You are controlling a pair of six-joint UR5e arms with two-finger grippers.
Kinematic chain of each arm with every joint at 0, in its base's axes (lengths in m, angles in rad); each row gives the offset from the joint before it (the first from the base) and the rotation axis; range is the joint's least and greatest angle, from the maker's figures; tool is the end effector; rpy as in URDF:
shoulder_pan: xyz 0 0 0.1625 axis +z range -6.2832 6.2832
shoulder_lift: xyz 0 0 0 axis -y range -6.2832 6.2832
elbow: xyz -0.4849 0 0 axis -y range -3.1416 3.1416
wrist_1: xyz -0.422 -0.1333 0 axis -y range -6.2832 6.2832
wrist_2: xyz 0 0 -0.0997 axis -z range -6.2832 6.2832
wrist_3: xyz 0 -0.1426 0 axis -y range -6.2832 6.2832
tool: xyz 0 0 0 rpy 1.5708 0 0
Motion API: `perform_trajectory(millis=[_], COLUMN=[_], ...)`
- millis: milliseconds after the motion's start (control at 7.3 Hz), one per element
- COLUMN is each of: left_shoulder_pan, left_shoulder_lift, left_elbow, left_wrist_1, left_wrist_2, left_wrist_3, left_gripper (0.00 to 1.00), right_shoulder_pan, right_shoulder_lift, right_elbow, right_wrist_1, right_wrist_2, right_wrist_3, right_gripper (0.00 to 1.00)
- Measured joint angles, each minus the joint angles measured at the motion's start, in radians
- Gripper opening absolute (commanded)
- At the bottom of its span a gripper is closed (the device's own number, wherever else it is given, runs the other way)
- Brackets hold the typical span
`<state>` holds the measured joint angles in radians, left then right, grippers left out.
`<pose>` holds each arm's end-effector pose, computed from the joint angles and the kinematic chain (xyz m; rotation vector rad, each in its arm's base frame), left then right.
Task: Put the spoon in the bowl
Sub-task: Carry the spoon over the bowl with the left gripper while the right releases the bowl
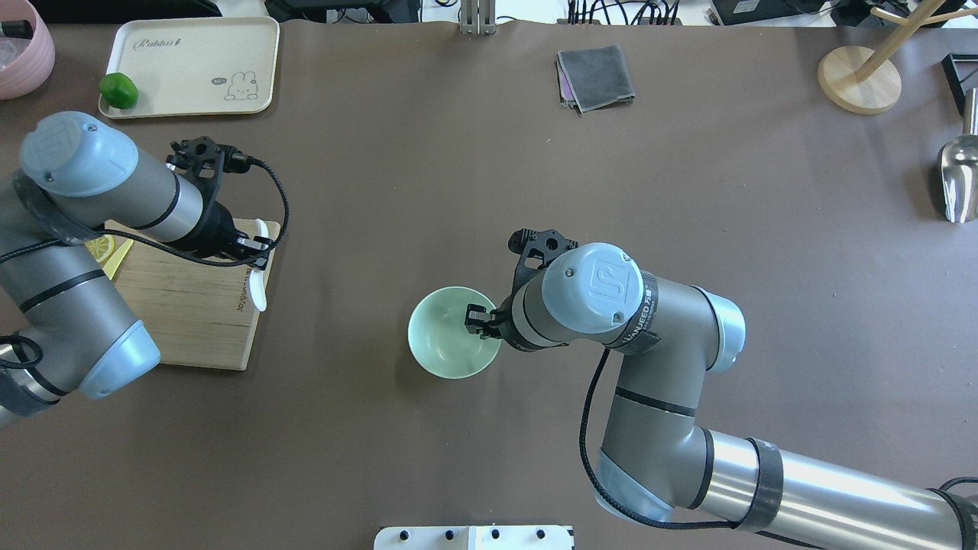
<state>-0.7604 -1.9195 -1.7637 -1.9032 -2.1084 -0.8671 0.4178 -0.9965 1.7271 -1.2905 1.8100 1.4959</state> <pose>0.4549 -0.5159 0.4028 0.1956 0.9689 0.1828 -0.6433 -0.3945 0.2771 0.0335 -1.0299 0.1912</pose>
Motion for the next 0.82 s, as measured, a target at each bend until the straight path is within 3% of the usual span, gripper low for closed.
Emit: perform_trajectory(millis=[411,548,685,822], left_shoulder_pan=[0.082,0.133,0.183,0.212], left_shoulder_lift=[-0.224,-0.275,-0.296,-0.294], left_elbow=[0.051,0.067,0.073,0.068], left_wrist_1=[0.012,0.012,0.009,0.006], left_wrist_2=[-0.009,0.032,0.086,0.123], left_wrist_3=[-0.196,-0.255,-0.285,-0.296], left_gripper=[0.00,0.77,0.98,0.98], right_shoulder_pan=[0.188,0.256,0.304,0.332], right_shoulder_lift=[-0.178,-0.250,-0.296,-0.319], right_elbow=[0.144,0.175,0.187,0.191], right_wrist_1=[0.000,0.001,0.001,0.001], right_wrist_2=[0.180,0.233,0.266,0.281], right_wrist_3=[-0.125,-0.209,-0.272,-0.302], right_gripper=[1.00,1.00,1.00,1.00])
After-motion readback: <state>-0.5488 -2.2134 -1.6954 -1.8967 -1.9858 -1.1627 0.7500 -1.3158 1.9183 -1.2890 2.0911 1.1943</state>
